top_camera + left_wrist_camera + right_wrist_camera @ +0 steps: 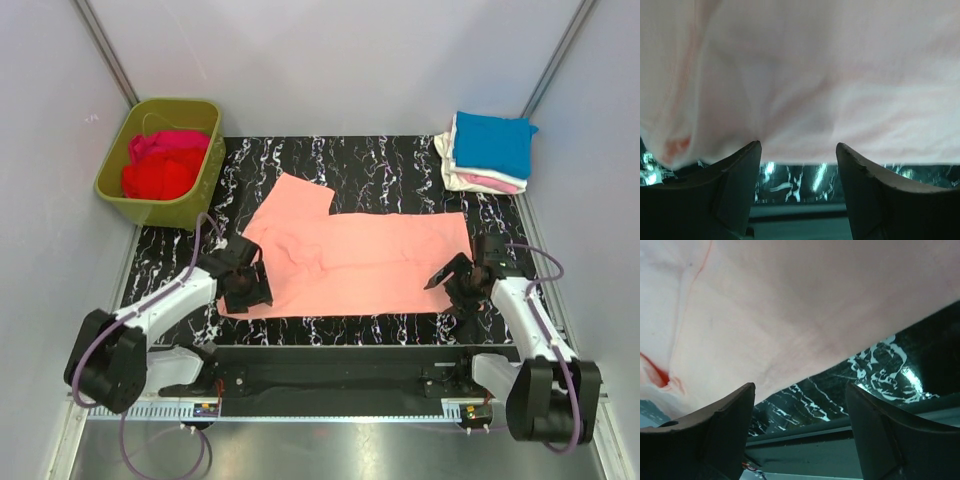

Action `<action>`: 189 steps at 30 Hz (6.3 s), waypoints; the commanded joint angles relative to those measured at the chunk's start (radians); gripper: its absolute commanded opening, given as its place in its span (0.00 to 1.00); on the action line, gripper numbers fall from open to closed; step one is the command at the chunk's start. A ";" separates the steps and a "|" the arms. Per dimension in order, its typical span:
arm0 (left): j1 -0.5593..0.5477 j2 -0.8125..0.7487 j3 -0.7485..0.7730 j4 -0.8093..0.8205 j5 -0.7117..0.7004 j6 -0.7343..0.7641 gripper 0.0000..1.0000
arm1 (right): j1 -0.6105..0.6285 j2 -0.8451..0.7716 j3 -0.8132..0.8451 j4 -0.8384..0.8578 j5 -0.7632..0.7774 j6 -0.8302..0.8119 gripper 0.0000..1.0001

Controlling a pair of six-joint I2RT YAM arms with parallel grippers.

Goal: Fold and stack the t-shirts
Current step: Fold the tshirt

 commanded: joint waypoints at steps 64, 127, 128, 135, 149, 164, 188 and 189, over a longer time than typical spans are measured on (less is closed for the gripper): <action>0.300 1.120 1.560 0.075 0.376 0.285 0.00 | 0.223 0.188 -0.139 0.829 -0.428 -0.050 0.91; 0.185 0.547 1.015 -0.057 0.209 0.457 0.00 | -0.106 1.127 1.199 -0.007 0.218 -0.275 0.00; 0.185 0.540 1.021 -0.065 0.205 0.458 0.00 | -0.106 1.101 1.198 -0.016 0.216 -0.275 0.00; 0.184 0.411 0.958 -0.101 0.171 0.467 0.00 | -0.106 0.911 1.089 -0.014 0.210 -0.269 0.00; 0.182 0.118 0.606 -0.086 0.116 0.460 0.00 | -0.110 0.618 0.708 0.048 0.264 -0.259 0.00; 0.182 -0.069 0.432 -0.146 0.067 0.444 0.00 | -0.173 0.481 0.560 0.063 0.294 -0.212 0.00; 0.172 -0.327 0.274 -0.382 0.018 0.248 0.61 | -0.254 0.369 0.320 0.111 0.271 -0.153 0.94; 0.170 -0.327 0.272 -0.376 0.013 0.246 0.61 | -0.254 0.361 0.325 0.115 0.265 -0.148 1.00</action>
